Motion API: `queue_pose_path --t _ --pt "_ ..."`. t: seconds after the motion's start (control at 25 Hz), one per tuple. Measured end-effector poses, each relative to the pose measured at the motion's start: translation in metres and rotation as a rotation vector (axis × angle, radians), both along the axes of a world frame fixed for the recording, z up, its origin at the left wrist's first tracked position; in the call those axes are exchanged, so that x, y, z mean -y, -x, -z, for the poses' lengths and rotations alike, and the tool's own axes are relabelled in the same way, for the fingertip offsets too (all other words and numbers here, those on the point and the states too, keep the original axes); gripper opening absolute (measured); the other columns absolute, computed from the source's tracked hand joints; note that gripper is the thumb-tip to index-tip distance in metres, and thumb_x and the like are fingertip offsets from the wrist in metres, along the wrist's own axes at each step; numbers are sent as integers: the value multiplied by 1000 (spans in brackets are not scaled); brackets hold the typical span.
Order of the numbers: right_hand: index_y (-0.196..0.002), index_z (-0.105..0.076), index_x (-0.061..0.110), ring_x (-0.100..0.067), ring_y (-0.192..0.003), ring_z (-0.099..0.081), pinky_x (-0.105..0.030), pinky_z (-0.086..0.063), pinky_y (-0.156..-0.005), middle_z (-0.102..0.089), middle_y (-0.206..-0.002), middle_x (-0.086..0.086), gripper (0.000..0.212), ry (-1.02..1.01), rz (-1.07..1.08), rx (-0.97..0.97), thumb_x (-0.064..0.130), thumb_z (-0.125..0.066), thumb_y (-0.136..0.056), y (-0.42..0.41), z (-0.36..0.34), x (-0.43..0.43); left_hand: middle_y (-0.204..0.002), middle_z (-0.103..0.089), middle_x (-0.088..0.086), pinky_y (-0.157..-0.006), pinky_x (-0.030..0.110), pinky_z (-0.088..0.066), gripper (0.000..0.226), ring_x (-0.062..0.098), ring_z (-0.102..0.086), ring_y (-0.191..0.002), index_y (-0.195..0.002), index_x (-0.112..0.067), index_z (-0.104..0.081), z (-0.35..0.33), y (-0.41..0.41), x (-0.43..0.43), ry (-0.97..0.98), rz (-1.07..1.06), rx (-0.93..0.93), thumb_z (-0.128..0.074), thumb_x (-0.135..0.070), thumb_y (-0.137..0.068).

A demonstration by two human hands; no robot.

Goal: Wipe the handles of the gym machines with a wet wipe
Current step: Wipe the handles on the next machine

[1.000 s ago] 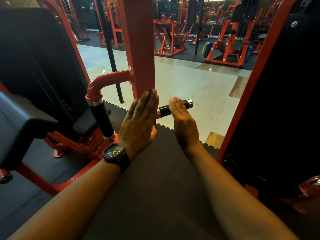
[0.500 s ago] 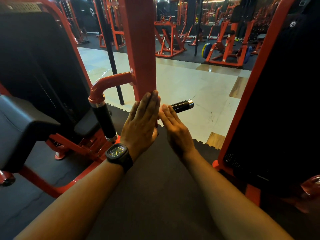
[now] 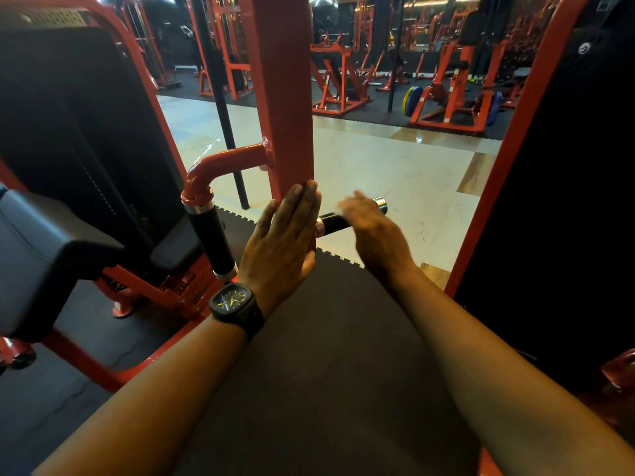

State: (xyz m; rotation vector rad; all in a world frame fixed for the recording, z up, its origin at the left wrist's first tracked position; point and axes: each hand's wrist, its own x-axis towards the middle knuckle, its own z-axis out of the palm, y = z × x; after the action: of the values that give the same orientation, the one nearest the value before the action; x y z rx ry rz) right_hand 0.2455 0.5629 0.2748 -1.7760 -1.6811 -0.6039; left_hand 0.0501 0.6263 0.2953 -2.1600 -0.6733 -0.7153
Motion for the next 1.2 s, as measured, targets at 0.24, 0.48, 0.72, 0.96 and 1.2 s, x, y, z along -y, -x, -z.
queue_pose_path --t 0.24,0.48,0.72,0.96,1.2 --pt "-135 -55 0 -36 -138 -45 -46 -45 -104 -55 -139 -21 41 -35 94 -65 -7 -47 -95 -4 6 -3 -164 24 12 -124 46 3 101 29 21 -151 -158 -4 6 3 -3 -1 -5 2 25 -58 -43 -91" --pt "-157 -27 18 -28 -122 -60 -30 -51 -101 -50 -146 -17 58 -215 308 -969 2 -42 -103 62 5 -10 -166 16 11 -124 45 6 105 28 20 -152 -158 -4 4 6 -9 -1 31 41 78 -66 -37 -86" --pt "-141 -48 15 -29 -122 -60 -41 -51 -102 -59 -135 -13 36 -430 251 -1726 19 -33 -109 89 -33 -29 -164 24 9 -124 44 3 104 25 20 -151 -158 -6 11 2 -5 -5 62 44 36 -62 -41 -92" --pt "-141 -49 14 -24 -117 -62 -38 -52 -100 -61 -132 -10 35 -410 239 -1684 20 -35 -109 95 -32 -31 -164 22 9 -125 44 3 101 26 19 -151 -158 -7 11 3 -2 -6 92 57 36 -62 -36 -93" --pt "-92 -59 24 -10 -82 -62 -24 -52 -73 -64 -90 -1 25 -438 137 -1854 24 -40 -108 98 -27 -26 -164 20 9 -125 43 6 102 26 18 -152 -158 -6 6 3 -5 -6 88 69 69 -67 -28 -90"
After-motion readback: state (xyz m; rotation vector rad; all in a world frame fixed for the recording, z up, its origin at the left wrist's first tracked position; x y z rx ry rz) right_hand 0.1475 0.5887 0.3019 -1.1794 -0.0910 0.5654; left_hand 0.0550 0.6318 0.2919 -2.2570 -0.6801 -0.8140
